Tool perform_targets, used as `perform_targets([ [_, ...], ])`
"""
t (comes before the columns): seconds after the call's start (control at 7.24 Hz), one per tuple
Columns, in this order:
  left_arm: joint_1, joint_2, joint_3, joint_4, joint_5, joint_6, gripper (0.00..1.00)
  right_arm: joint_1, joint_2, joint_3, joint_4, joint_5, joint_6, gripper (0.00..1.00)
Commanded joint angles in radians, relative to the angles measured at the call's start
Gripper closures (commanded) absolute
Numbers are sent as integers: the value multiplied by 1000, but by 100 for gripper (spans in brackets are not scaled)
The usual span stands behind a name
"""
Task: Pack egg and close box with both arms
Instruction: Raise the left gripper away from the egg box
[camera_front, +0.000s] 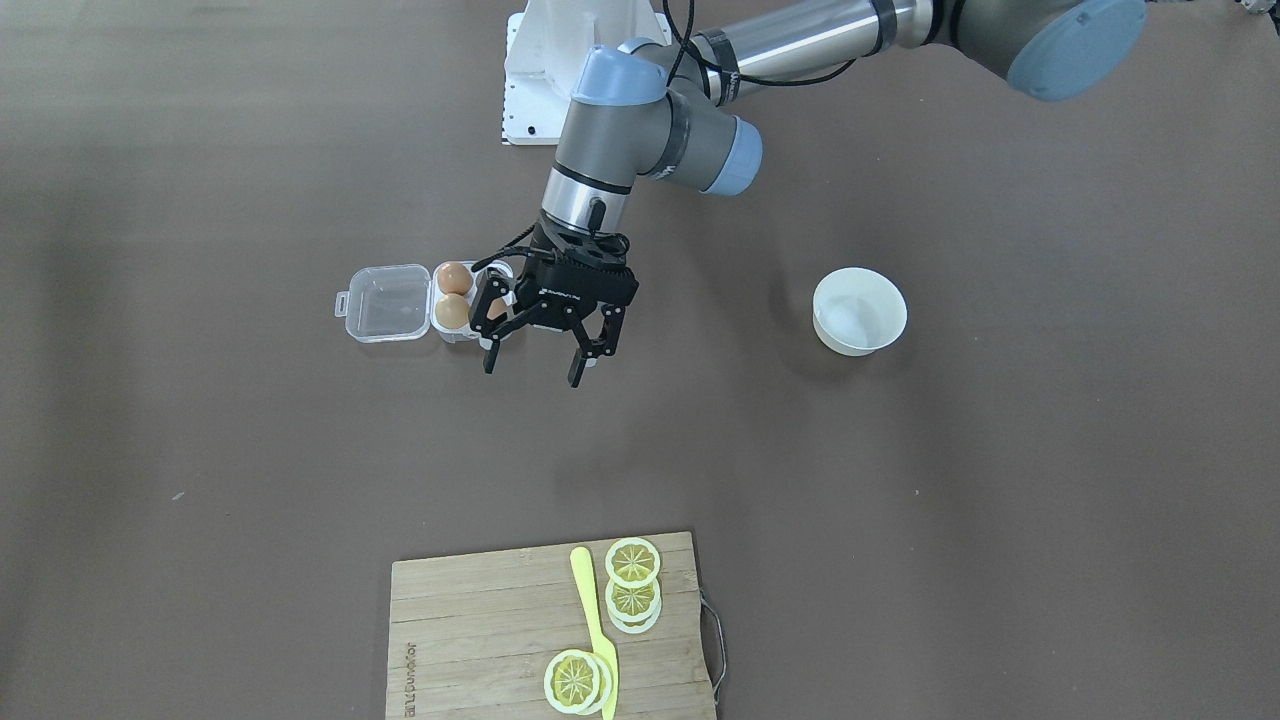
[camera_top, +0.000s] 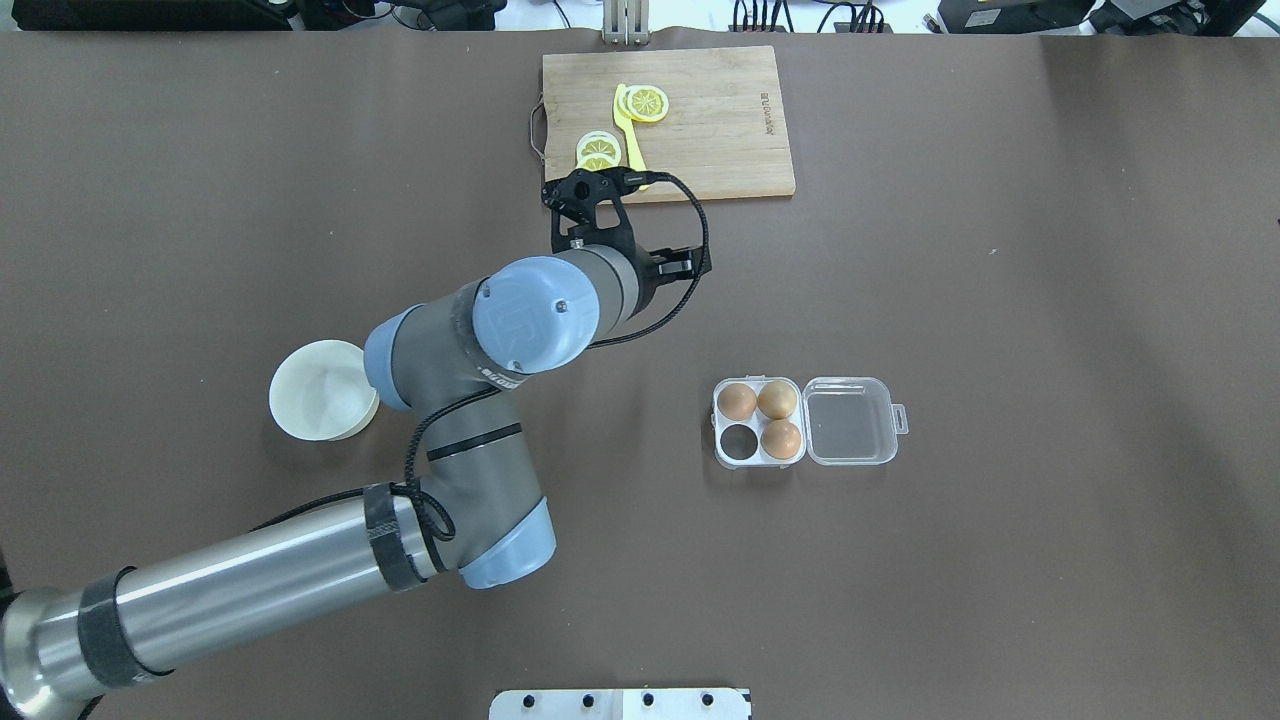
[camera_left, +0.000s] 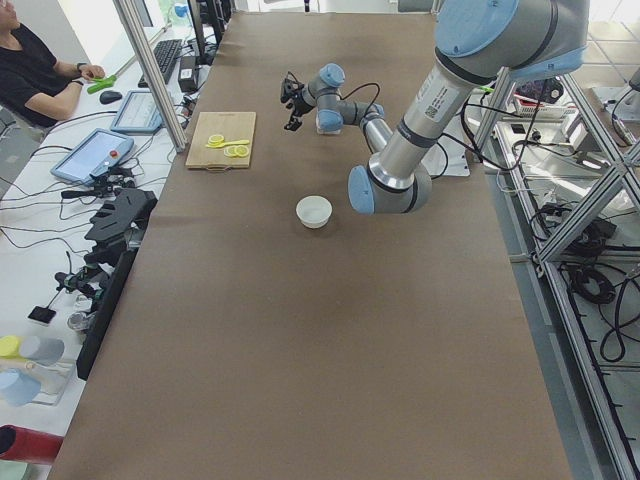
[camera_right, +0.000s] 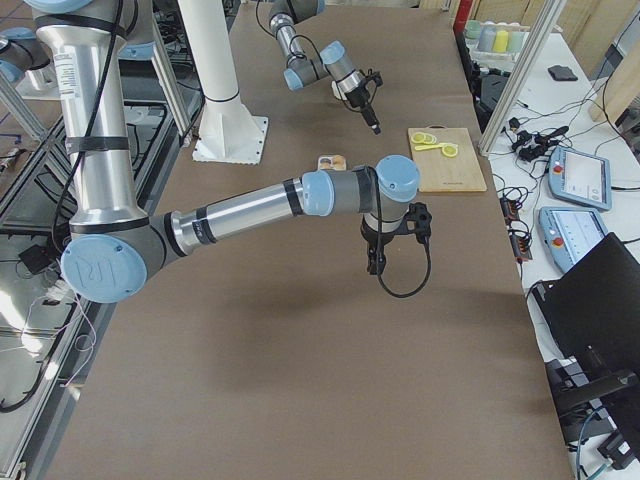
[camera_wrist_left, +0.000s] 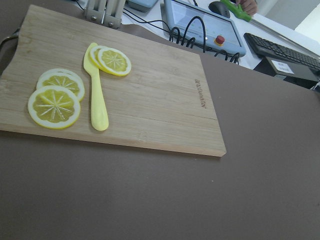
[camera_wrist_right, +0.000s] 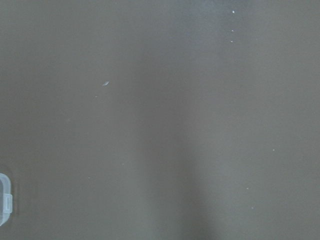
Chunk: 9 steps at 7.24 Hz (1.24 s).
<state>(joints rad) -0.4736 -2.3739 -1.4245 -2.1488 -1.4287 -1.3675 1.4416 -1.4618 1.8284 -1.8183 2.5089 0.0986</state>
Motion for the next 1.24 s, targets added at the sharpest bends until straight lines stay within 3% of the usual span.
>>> perform_targets([
  [0.0,-3,70,-77,15,-116,-11,54,-26,31,5,10,22,66,0],
  [0.14,0,67,-82,20,-125,-46,100,-32,31,0,67,22,70,0],
  [0.69,1,48,-42,73,-373,-120,100,-69,52,-15,155,66,87,1],
  [1.1,1,-14,24,72,-411,-168,100,-151,142,-12,157,79,270,1],
])
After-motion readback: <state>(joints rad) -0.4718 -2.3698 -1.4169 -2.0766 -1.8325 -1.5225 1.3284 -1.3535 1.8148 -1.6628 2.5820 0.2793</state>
